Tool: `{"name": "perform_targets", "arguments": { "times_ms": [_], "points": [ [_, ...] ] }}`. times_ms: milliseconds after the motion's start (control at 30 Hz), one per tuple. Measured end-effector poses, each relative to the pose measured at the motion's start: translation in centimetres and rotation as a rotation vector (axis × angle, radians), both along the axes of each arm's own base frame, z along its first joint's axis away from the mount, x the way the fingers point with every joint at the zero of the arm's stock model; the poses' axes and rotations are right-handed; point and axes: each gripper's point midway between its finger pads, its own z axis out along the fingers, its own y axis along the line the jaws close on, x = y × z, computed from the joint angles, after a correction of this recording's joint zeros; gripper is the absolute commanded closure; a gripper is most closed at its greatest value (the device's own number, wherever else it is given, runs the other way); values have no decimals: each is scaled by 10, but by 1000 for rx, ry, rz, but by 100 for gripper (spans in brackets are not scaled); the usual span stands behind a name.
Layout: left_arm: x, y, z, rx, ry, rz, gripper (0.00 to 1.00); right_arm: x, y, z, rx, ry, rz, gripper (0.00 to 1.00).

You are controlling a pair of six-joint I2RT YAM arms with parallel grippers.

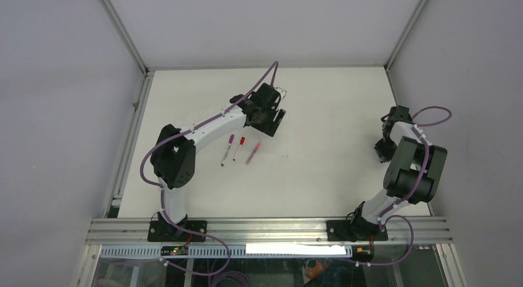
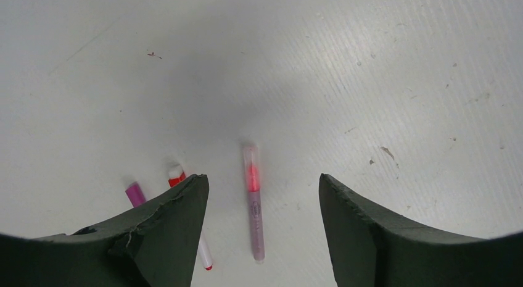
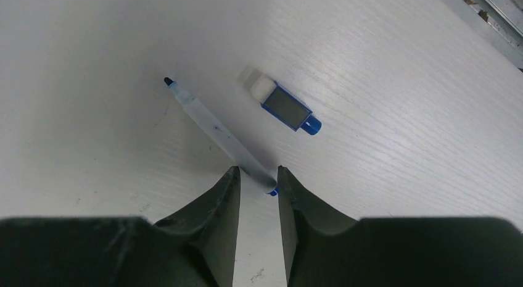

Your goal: Insert the pens into the pen caps

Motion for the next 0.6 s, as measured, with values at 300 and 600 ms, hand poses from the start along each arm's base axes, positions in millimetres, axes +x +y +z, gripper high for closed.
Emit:
{"name": "perform_targets", "arguments": {
  "times_ms": [300, 600],
  "points": [
    [-2, 12, -14, 15, 30, 14, 33, -1, -4, -4, -13, 21, -19, 96],
    [-7, 21, -22, 15, 41, 22, 33, 12, 9, -3, -31, 17, 38, 100]
  ]
}}
